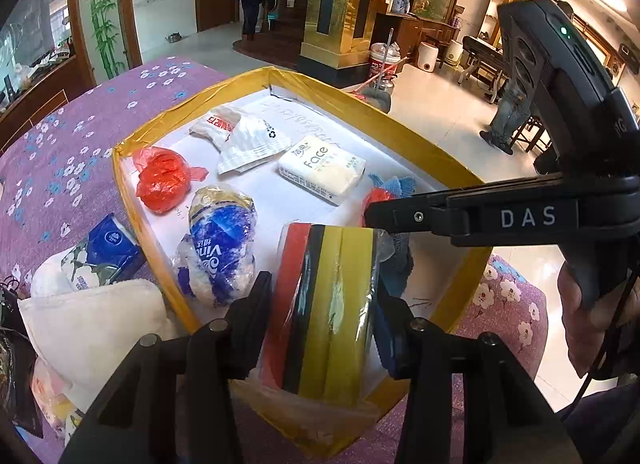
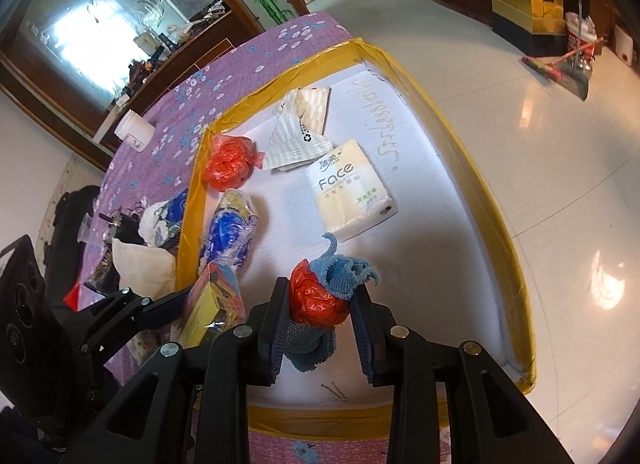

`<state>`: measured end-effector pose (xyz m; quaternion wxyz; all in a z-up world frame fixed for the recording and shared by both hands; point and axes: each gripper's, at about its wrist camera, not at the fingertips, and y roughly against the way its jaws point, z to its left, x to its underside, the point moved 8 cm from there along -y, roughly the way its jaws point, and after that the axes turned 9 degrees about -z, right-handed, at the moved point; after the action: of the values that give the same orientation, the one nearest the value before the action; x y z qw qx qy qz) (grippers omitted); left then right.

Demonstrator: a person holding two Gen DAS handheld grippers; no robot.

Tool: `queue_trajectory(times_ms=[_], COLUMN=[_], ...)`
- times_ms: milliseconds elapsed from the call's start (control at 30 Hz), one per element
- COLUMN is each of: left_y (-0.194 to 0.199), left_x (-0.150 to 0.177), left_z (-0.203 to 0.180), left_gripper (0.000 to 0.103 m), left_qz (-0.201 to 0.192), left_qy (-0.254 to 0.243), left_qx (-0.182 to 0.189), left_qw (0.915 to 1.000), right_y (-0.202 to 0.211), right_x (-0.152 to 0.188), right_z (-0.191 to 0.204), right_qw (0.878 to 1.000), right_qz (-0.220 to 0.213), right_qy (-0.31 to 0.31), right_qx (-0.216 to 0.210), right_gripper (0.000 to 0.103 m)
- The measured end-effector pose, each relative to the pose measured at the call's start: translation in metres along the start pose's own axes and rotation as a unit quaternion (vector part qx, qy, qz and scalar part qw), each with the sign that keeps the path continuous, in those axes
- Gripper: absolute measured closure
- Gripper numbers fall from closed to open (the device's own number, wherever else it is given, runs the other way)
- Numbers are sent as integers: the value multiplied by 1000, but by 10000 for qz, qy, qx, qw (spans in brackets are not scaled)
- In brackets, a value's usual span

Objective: Organize soft objects
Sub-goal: 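Open both grippers to drop the striped pack and knit item into the box, then grasp the white cloth with the right gripper while the left moves toward the yellow-patterned tissue pack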

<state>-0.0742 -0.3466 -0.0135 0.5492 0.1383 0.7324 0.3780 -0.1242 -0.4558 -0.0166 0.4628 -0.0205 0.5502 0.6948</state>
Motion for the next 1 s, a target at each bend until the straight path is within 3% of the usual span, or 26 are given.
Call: queue_trajectory(times_ms=[67, 200, 367, 533, 767, 1000], left_y=[0, 2, 12, 26, 55, 89], left_x=[-1, -2, -7, -11, -7, 10], left_z=[-2, -4, -5, -3, 11, 47], left_gripper=[58, 56, 49, 48, 48, 47], left_qz=[-25, -71, -212, -335, -485, -544], left_qy=[-24, -35, -7, 61, 199, 547], left_qx=[-10, 24, 82, 98, -3, -338], left_qw=[10000, 10000, 9997, 9994, 9986, 9964], right_y=[1, 7, 17, 30, 28, 11], right_x=[-1, -6, -12, -17, -12, -1], right_z=[0, -4, -5, 9, 48, 98], right_qw=[9999, 9995, 9987, 9979, 9976, 9953], right_qz=[-12, -130, -311, -502, -472, -297], right_qy=[58, 110, 109, 231, 511, 857], right_qx=[83, 266, 378, 352, 44, -336], right_gripper=[66, 49, 48, 48, 48, 48])
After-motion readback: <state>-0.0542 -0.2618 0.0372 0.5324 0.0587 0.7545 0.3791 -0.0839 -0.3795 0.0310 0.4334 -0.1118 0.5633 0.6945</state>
